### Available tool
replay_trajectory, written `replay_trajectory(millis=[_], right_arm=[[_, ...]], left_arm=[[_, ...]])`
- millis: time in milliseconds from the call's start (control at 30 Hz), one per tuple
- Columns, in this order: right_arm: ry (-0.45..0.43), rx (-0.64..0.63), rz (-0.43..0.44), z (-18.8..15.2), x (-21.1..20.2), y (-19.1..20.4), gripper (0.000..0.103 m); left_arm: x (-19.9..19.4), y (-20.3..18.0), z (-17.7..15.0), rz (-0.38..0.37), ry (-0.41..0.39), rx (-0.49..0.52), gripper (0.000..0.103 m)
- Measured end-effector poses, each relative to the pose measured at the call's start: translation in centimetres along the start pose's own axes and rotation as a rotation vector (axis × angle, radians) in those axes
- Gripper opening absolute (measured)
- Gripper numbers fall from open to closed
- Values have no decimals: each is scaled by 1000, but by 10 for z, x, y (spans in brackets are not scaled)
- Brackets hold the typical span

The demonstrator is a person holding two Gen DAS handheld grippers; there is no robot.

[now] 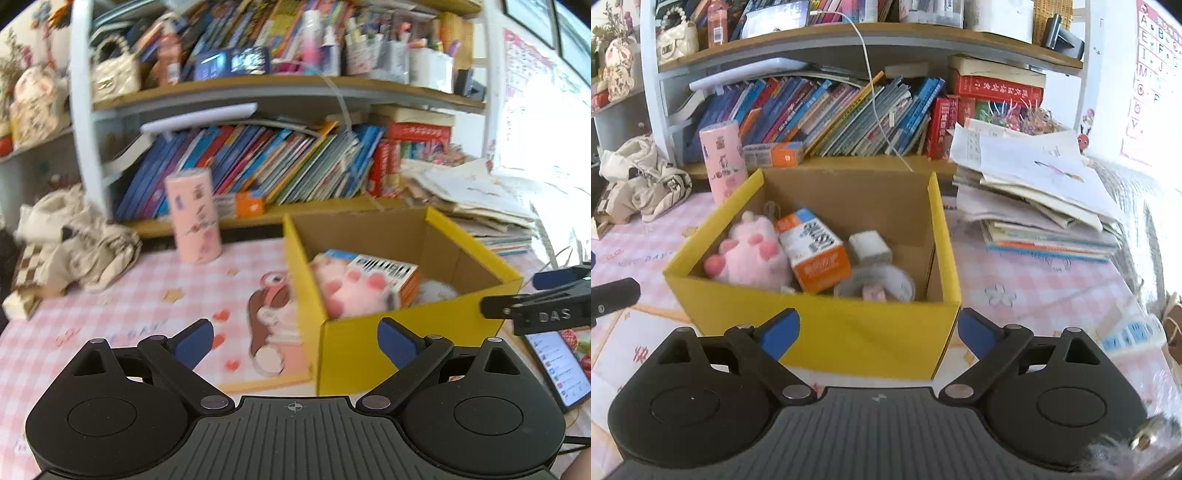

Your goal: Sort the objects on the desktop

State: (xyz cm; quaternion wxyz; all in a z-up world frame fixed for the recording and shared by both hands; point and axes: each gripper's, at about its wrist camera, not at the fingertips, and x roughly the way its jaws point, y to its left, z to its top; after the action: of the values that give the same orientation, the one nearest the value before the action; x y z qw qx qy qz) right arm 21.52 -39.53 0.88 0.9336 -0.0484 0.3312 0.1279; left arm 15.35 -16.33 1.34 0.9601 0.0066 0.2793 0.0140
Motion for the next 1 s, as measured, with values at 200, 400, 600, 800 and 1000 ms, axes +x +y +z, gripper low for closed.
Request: replay_trajectory(millis=[200,400,600,800,1000], right_arm=[[18,-5,-24,-20,-13,23,98],[34,-5,-29,-36,-23,45,100],[49,5,-43,-48,-34,64,102],[42,20,-66,-54,-44,75,103],[51,10,-84,-60,-52,88,103]], left_arm=[[-14,16,-17,10,30,-35,97],[-27,24,-28,14,48,-17,97],[-39,31,-38,-3,51,-16,101],[-50,39,-43,-25,51,-18,101],[-56,45,-48,-34,69,-21,102]])
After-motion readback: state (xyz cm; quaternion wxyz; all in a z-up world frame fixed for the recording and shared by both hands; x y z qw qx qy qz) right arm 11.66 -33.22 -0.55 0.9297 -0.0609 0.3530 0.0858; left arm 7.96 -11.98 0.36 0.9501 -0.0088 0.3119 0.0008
